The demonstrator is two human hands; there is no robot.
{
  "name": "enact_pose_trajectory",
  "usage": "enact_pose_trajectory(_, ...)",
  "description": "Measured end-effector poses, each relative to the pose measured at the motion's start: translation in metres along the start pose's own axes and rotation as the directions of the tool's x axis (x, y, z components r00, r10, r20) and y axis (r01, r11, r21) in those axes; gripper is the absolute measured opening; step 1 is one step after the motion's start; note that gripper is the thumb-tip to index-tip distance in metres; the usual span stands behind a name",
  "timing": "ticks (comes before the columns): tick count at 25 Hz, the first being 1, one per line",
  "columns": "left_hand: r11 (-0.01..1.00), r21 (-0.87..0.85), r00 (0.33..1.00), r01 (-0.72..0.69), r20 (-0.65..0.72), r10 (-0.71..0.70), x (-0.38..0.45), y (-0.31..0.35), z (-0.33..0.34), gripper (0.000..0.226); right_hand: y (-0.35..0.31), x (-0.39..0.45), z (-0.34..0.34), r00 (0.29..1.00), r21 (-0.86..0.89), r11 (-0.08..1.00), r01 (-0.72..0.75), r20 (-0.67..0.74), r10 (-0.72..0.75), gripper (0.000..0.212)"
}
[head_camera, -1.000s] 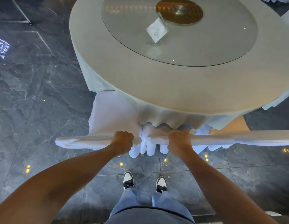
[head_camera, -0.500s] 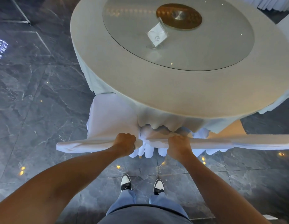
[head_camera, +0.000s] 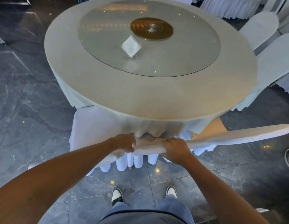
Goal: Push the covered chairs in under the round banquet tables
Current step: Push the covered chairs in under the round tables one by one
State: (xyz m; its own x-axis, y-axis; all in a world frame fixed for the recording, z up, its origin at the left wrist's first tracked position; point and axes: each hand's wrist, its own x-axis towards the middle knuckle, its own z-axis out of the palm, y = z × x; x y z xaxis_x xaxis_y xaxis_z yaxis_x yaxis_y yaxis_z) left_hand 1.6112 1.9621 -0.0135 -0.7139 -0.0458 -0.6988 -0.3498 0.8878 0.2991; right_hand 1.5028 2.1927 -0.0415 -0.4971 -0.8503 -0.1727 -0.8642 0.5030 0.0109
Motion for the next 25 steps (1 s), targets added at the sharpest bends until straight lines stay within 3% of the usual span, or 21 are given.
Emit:
enact_pose_trajectory(2, 0.997, -0.069, 0.997, -0.036, -0.078, 0.03, 0.016, 0.038, -0.006, 0.026, 0.033, -0.004, -0.004, 0.997, 0.117, 0.993, 0.031, 0.066, -0.039, 0.027)
enact_pose_trajectory(5, 0.992, 0.124, 0.988, 0.019, -0.156, 0.0, 0.033, 0.096, -0.012, 0.037, 0.088, -0.016, -0.011, 0.979, 0.262, 0.964, 0.046, 0.181, -0.096, 0.027)
enact_pose_trajectory(9, 0.994, 0.0, 0.975, 0.112, -0.193, -0.11, 0.063, 0.166, -0.001, 0.077, 0.192, -0.047, -0.022, 0.959, 0.225, 0.974, 0.011, 0.272, -0.073, 0.059)
enact_pose_trajectory(11, 0.989, -0.125, 0.978, 0.077, -0.183, -0.099, 0.077, 0.211, -0.001, 0.072, 0.248, -0.065, -0.024, 0.952, 0.234, 0.971, -0.052, 0.305, -0.022, 0.074)
enact_pose_trajectory(13, 0.994, -0.101, 0.981, 0.029, -0.19, -0.048, 0.088, 0.255, 0.002, 0.056, 0.298, -0.08, -0.018, 0.944, 0.15, 0.982, -0.116, 0.325, 0.062, 0.08)
enact_pose_trajectory(16, 0.999, 0.011, 0.973, 0.041, -0.228, -0.038, 0.11, 0.281, 0.011, 0.025, 0.357, -0.102, 0.001, 0.897, -0.156, 0.977, -0.148, 0.395, 0.199, 0.064)
enact_pose_trajectory(19, 0.991, 0.084, 0.963, 0.102, -0.26, -0.077, 0.115, 0.288, 0.015, 0.019, 0.397, -0.122, 0.018, 0.894, -0.369, 0.913, -0.175, 0.329, 0.305, 0.039)
enact_pose_trajectory(21, 0.981, 0.157, 0.96, 0.111, -0.273, -0.065, 0.113, 0.291, 0.013, 0.016, 0.404, -0.121, 0.018, 0.901, -0.413, 0.893, -0.177, 0.297, 0.315, 0.029)
enact_pose_trajectory(25, 0.98, 0.167, 0.956, 0.111, -0.286, -0.059, 0.108, 0.292, 0.01, 0.024, 0.398, -0.106, 0.011, 0.863, -0.417, 0.898, -0.141, 0.392, 0.318, 0.018)
